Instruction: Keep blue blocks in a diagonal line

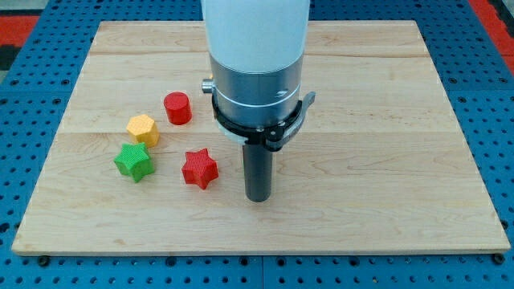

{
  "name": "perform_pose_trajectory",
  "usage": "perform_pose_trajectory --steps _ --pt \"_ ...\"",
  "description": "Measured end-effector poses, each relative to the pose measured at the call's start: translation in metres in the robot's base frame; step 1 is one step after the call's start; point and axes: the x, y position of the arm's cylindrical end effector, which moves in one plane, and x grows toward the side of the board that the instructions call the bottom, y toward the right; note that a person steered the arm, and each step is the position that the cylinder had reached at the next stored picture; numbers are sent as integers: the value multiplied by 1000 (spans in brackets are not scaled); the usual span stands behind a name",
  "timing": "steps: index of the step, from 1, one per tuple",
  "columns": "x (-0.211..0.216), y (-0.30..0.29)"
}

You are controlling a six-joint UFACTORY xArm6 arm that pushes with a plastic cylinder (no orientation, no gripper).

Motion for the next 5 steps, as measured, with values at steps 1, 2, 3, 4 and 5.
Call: perform_pose_trajectory --steps 1,2,3,4,5 --pt "-3 -5" --pt "-10 -38" --pt "-19 -67" --pt "-35 -64" --pt "-42 -28"
